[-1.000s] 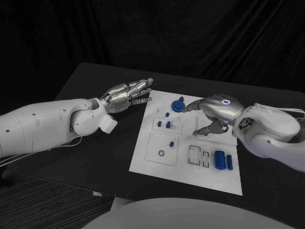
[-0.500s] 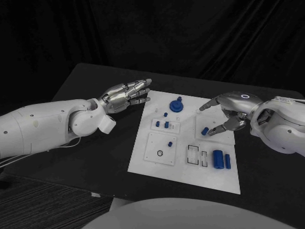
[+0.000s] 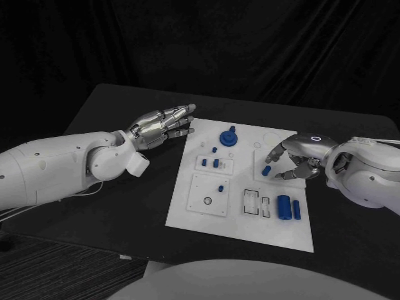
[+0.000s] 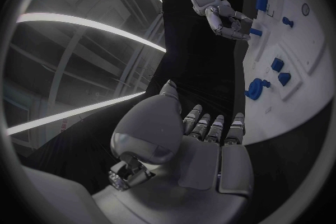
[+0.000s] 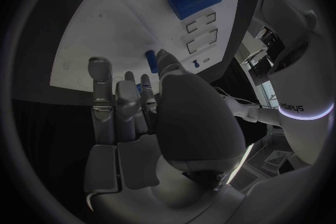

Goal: Assemble the parts on the task board

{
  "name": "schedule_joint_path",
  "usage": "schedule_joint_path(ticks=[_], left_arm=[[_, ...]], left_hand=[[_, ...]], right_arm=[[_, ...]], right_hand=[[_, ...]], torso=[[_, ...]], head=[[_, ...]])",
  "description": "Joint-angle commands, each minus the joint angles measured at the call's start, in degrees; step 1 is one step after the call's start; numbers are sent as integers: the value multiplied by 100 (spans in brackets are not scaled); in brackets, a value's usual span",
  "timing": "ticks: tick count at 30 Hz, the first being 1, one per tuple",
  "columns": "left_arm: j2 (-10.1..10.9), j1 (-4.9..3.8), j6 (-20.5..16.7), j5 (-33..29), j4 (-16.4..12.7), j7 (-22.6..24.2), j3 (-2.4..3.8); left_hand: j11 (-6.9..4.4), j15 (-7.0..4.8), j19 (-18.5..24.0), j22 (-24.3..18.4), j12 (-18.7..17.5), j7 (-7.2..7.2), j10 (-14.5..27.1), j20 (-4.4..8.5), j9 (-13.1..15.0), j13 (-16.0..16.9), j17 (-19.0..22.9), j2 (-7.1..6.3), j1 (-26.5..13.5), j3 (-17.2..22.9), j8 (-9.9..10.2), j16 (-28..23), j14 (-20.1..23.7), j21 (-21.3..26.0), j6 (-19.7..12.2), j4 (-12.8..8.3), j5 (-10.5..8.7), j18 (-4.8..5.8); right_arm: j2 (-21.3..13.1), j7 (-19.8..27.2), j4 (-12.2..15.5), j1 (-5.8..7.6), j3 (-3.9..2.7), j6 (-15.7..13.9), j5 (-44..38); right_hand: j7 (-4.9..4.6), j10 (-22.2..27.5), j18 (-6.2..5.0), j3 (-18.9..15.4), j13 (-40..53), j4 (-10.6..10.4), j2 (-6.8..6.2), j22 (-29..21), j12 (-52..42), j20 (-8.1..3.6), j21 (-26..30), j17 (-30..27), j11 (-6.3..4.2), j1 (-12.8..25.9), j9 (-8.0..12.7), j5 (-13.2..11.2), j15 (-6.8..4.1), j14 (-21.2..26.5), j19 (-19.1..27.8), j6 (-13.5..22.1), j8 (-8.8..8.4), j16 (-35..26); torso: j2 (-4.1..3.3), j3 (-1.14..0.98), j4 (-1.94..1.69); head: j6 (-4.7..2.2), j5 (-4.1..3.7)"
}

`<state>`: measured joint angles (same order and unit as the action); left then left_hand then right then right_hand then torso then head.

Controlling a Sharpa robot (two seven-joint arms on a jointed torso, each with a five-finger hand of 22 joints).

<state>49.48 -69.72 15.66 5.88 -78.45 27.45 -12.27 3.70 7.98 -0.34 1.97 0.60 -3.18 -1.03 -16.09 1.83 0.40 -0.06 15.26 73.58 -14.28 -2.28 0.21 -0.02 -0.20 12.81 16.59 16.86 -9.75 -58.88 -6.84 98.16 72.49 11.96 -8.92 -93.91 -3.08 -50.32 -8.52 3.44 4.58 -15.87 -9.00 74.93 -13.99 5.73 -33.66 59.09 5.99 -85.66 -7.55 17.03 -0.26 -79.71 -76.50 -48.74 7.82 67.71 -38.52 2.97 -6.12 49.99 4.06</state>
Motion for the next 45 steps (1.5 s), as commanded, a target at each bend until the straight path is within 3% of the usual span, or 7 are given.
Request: schedule_joint_path(ticks=[1,4,10,21,32,36,45], left_arm=[[-1,9,-11,-29,-20,80,5],[0,9,-6,-29,-23,72,5],[3,10,2,-29,-31,60,5],[-12,13,38,-29,-34,26,5],[-9,17,55,-29,-33,-5,5],[-18,19,71,-29,-29,-11,5],[-36,27,94,-29,-18,-14,5]], left_hand=[[-20,24,-6,3,32,-14,-5,-27,8,7,6,29,36,4,-29,-21,2,-24,37,-4,32,-52],[-20,24,-6,3,32,-14,-5,-27,8,7,6,29,36,4,-29,-21,2,-24,37,-4,32,-52],[-7,19,-6,2,40,-17,-13,-25,8,10,6,46,45,11,-34,-21,2,-24,39,-4,42,-52],[35,24,-8,5,56,-52,-29,-25,9,16,6,86,76,32,-50,-21,2,-25,52,-7,69,-52],[84,63,-10,5,97,-73,-73,-29,10,32,-1,109,128,63,-72,-8,-7,-26,59,-19,115,-53],[95,81,-15,20,115,-85,-89,-31,10,38,-11,109,181,90,-83,13,-21,-30,59,-37,185,-54],[211,65,-34,56,203,-70,-155,-36,17,63,-25,95,239,105,-103,46,-43,-41,82,-31,235,-57]], right_arm=[[20,276,-23,-48,-4,-98,-35],[53,333,-47,-77,-4,-169,-39],[164,359,-129,-137,-4,-202,-44],[405,371,-285,-242,-4,-194,-45],[430,285,-332,-269,-4,-232,-67],[426,248,-337,-271,-5,-259,-179],[422,246,-320,-272,-5,-369,-259]], right_hand=[[-10,-177,14,68,2,21,52,388,-37,-9,-115,47,-18,-122,-5,146,-2,-70,-86,-62,14,52],[-58,-419,37,148,-23,77,110,424,-11,-5,-260,106,-44,-235,-6,383,8,-124,-154,-182,28,110],[-94,-576,54,187,-58,86,118,446,66,4,-362,147,-60,-259,15,374,31,-164,-201,-225,-2,152],[-428,-1033,53,366,-86,73,153,442,271,34,-348,97,-75,-324,56,488,59,-172,-214,-448,-11,129],[-508,-1300,46,945,-95,299,104,451,554,-6,-377,52,-86,-754,-81,858,35,-148,-181,-953,147,100],[-507,-1425,51,1415,-94,427,-15,453,703,-21,-470,17,-91,-823,-128,268,31,-130,-137,-993,99,76],[-530,-1599,59,1672,-79,536,-34,463,731,-26,-613,22,-103,-767,-196,-42,22,-146,-124,-1096,109,83]], torso=[[12,8,-13],[12,10,-14],[11,14,2],[11,14,-14],[11,15,-11],[14,12,-14],[21,14,-7]], head=[[1,-3],[1,0],[1,17],[1,15],[1,27],[1,25],[1,41]])
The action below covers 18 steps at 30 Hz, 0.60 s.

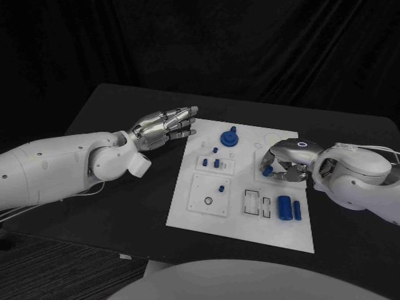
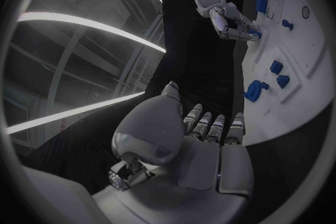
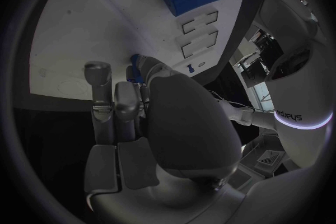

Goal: Assemble the parts on the task board

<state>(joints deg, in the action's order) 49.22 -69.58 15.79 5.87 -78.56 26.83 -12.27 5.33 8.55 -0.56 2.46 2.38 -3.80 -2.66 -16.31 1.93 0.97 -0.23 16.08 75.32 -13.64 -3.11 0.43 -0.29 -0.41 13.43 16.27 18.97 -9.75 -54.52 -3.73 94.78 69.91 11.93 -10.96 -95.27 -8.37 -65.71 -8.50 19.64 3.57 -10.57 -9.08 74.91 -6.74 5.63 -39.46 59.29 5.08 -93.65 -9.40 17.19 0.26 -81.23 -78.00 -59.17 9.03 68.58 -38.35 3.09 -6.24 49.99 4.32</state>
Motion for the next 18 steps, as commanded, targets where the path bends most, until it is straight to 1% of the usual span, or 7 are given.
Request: schedule_joint_path(ticks=[1,6,10,13,15,18], left_arm=[[-8,13,81,-29,-6,47,5],[-3,18,77,-29,-4,44,5],[-8,19,73,-29,-5,43,5],[-11,20,70,-29,-3,43,5],[-12,21,67,-29,-2,42,5],[-14,21,62,-29,0,40,5]], left_hand=[[48,8,-12,7,25,-9,9,-14,6,6,-7,13,65,41,-20,24,-16,-20,21,1,23,-57],[52,12,-14,9,29,-10,7,-15,7,7,-9,12,69,42,-22,28,-19,-20,23,1,30,-56],[55,14,-13,7,34,-12,4,-15,7,8,-11,11,72,42,-23,32,-22,-20,25,2,34,-56],[57,16,-14,6,39,-14,2,-15,8,9,-12,11,75,43,-26,35,-24,-20,30,1,38,-56],[62,18,-13,3,44,-15,0,-15,8,10,-13,11,82,45,-28,38,-26,-19,31,1,50,-55],[63,18,-14,5,47,-15,-2,-15,9,11,-13,12,83,46,-29,39,-27,-20,35,1,52,-55]], right_arm=[[-20,-61,27,-14,-2,-192,-126],[-74,-42,97,-7,-2,-392,-213],[-146,-25,224,56,-3,-569,-274],[-205,-30,366,176,-3,-647,-326],[-237,-42,453,261,-3,-658,-342],[-300,-93,644,446,-3,-637,-368]], right_hand=[[2,-80,58,64,24,15,-23,468,3,-17,-51,-7,-15,36,-15,-76,-33,8,23,-58,-12,-10],[42,-259,55,135,35,76,-7,469,-36,-45,-122,-120,-70,72,-47,-156,-79,-8,-8,-119,-4,-102],[69,-371,61,172,40,120,5,477,-53,-69,-183,-113,-106,87,-71,-180,-110,-45,-31,-184,12,-109],[84,-421,70,182,41,138,8,488,-56,-82,-247,-103,-124,107,-86,-187,-123,-68,-51,-228,25,-108],[87,-431,70,185,41,142,9,487,-56,-85,-244,-112,-128,110,-90,-190,-126,-70,-51,-240,29,-115],[95,-457,76,187,39,149,10,493,-51,-93,-281,-98,-137,135,-99,-223,-134,-87,-63,-264,33,-110]], torso=[[4,2,4],[1,2,6],[8,-1,10],[2,-1,1],[3,-1,2],[11,2,7]], head=[[1,18],[1,37],[1,67],[1,96],[1,113],[1,146]])
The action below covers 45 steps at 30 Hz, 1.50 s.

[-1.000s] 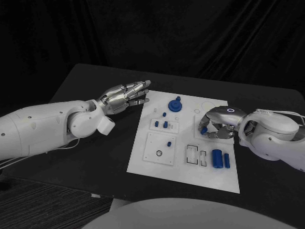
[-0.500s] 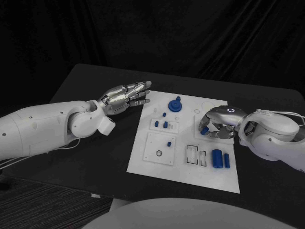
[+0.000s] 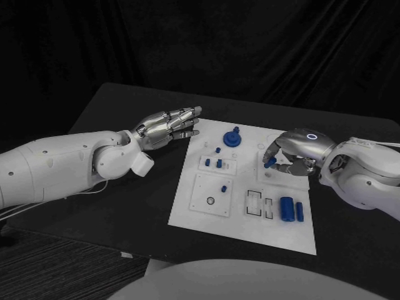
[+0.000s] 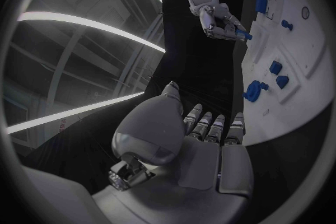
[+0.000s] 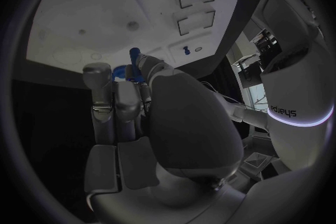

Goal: Assemble the parts on the task board

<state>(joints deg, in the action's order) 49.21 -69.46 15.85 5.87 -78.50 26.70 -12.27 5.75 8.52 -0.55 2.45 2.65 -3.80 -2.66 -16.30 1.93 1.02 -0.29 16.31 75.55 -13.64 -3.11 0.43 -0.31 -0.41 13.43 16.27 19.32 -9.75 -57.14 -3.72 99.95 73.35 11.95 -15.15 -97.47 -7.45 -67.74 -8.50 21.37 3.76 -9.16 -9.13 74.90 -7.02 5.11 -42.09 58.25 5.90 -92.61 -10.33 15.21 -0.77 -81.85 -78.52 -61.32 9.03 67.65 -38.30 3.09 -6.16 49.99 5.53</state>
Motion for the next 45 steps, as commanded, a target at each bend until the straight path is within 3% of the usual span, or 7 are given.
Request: schedule_joint_path(ticks=[1,5,10,22,32,37,45], left_arm=[[-15,9,56,-29,-5,51,5],[-30,9,60,-29,8,50,5],[-56,10,67,-29,23,53,5],[-116,23,134,-29,54,56,6],[-115,30,118,-29,37,41,6],[-126,30,109,-29,38,50,6],[-103,30,74,-29,16,65,7]], left_hand=[[22,21,-16,11,22,-16,-2,-15,9,6,-8,-11,61,46,-30,40,-26,-21,36,1,18,-55],[23,22,-15,8,23,-16,-2,-16,9,6,-8,-11,62,47,-30,40,-26,-20,34,1,20,-55],[23,22,-15,8,23,-16,-2,-16,9,6,-8,-11,62,47,-30,40,-26,-20,34,1,20,-55],[34,29,-11,-11,25,-22,4,-16,8,4,-6,1,76,59,-31,36,-22,-15,28,1,40,-52],[36,31,-11,-9,32,-29,2,-16,12,5,-7,3,82,63,-38,39,-24,-16,50,0,43,-51],[35,31,-10,-13,32,-32,3,-16,9,5,-7,2,84,64,-35,40,-24,-15,33,0,45,-51],[50,34,-8,-22,37,-17,4,-16,5,5,-8,2,89,67,-27,43,-25,-12,3,2,44,-49]], right_arm=[[-52,-114,184,157,-6,-201,-161],[-58,-190,440,388,-7,-95,-237],[122,-217,663,497,-7,117,-249],[990,-228,600,512,-8,1054,-239],[1627,-83,333,203,-8,1076,-377],[1784,-26,229,11,-8,1074,-595],[1942,42,82,-279,-8,960,-902]], right_hand=[[5,-262,76,15,21,8,17,492,-23,-43,-14,8,-222,37,-8,-34,-32,-29,-10,-54,33,-16],[10,-276,78,11,22,10,13,493,-21,-46,-24,11,-227,55,-14,-42,-36,-35,-13,-68,36,-18],[21,-302,83,11,23,22,7,501,-21,-53,-65,16,-238,69,-22,-34,-44,-47,-26,-92,41,-17],[94,-497,113,8,34,79,24,530,-27,-119,-289,-94,-321,192,-81,89,-120,-125,-160,-285,95,-129],[89,-543,121,35,35,145,11,532,-3,-138,-308,-33,-327,203,-64,145,-131,-173,-182,-229,29,-106],[84,-541,122,33,34,154,-2,532,6,-138,-308,-23,-323,213,-60,150,-129,-179,-183,-218,16,-103],[79,-537,130,36,32,165,-15,540,21,-138,-340,-8,-318,228,-53,165,-126,-187,-189,-196,-6,-99]], torso=[[6,5,-5],[0,9,-12],[4,8,-8],[14,13,0],[8,-2,-23],[1,-12,-47],[-4,-12,-40]], head=[[1,26],[1,38],[1,73],[1,217],[1,212],[1,209],[1,259]])
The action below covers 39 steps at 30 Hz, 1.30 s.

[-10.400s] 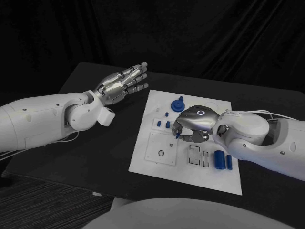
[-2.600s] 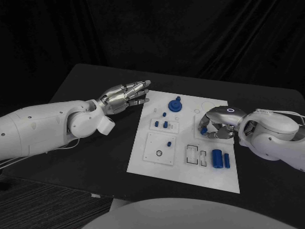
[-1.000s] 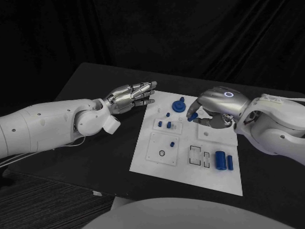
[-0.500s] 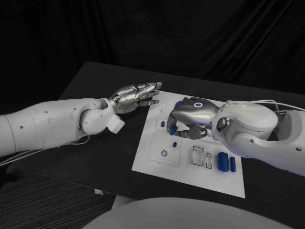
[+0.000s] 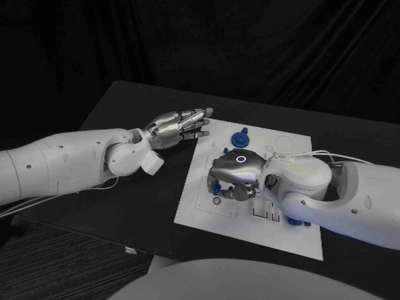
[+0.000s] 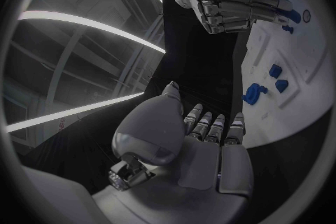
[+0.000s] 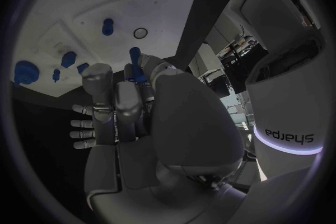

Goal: Assemble the parts on the task board

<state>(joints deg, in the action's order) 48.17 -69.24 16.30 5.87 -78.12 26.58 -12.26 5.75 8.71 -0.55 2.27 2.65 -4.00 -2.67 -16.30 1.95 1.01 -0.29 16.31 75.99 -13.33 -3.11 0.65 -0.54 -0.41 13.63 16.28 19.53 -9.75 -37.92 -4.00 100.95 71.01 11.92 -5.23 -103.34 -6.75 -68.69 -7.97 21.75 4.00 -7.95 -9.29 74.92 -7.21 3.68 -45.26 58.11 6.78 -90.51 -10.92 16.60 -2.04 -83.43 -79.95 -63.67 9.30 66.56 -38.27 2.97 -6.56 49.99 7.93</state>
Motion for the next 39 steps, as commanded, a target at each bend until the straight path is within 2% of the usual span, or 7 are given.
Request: schedule_joint_path(ticks=[1,4,8,16,27,34,39], left_arm=[[4,8,29,-29,-25,77,5],[11,8,30,-29,-28,71,5],[12,8,31,-29,-24,70,5],[-4,8,42,-29,-13,65,5],[-13,8,60,-29,0,48,6],[-28,8,87,-29,14,35,6],[-40,8,101,-29,24,33,6]], left_hand=[[51,16,-8,-5,38,4,4,-16,2,6,-8,2,44,35,-27,21,-3,-12,-17,2,23,-49],[51,16,-8,-5,38,4,4,-16,2,6,-8,2,44,35,-27,21,-3,-12,-17,2,23,-49],[53,16,-9,-1,40,5,4,-16,4,7,-9,2,46,36,-29,22,-4,-13,-9,3,23,-49],[53,16,-10,3,41,4,4,-16,4,7,-9,2,46,36,-31,23,-4,-14,-4,4,24,-49],[53,16,-10,3,41,4,4,-16,4,7,-9,2,46,36,-31,23,-4,-14,-4,4,24,-49],[47,18,-8,-6,44,-14,7,-16,9,6,-8,7,50,42,-41,23,-3,-12,19,6,28,-48],[38,18,-8,-6,48,-35,9,-16,9,6,-8,10,54,47,-44,23,-2,-12,22,7,31,-48]], right_arm=[[28,73,-23,-62,-5,-44,-326],[48,85,-23,-107,-5,-90,-355],[52,104,-22,-127,-5,-91,-367],[54,93,-66,-192,-5,-29,-375],[-30,52,-26,-243,-5,31,-377],[-58,52,-37,-284,-5,-12,-377],[-59,40,-77,-353,-5,-25,-377]], right_hand=[[9,-442,76,-3,8,44,0,538,40,5,-22,6,-406,18,7,27,0,-29,-46,39,-33,10],[9,-442,76,-3,8,44,0,538,40,5,-22,6,-406,18,7,27,0,-29,-46,39,-33,10],[8,-445,81,-1,8,49,-3,543,42,5,-46,23,-406,21,9,33,1,-34,-51,43,-39,20],[8,-451,81,0,9,54,-7,543,42,5,-42,-5,-407,22,9,38,1,-28,-49,41,-41,-2],[7,-447,80,5,8,68,-13,542,52,6,-29,-23,-404,22,9,49,4,-21,-40,41,-48,-22],[5,-452,78,8,10,77,-16,539,54,7,-12,-43,-403,22,10,55,5,-12,-31,41,-52,-43],[5,-463,76,11,13,88,-18,536,52,7,10,-49,-404,20,9,59,5,-7,-22,37,-55,-52]], torso=[[-6,1,-6],[-4,7,-15],[-7,4,3],[-8,-2,-14],[9,5,17],[-1,-7,-4],[0,-5,-4]], head=[[1,16],[1,27],[1,42],[1,1],[1,54],[1,3],[1,13]])
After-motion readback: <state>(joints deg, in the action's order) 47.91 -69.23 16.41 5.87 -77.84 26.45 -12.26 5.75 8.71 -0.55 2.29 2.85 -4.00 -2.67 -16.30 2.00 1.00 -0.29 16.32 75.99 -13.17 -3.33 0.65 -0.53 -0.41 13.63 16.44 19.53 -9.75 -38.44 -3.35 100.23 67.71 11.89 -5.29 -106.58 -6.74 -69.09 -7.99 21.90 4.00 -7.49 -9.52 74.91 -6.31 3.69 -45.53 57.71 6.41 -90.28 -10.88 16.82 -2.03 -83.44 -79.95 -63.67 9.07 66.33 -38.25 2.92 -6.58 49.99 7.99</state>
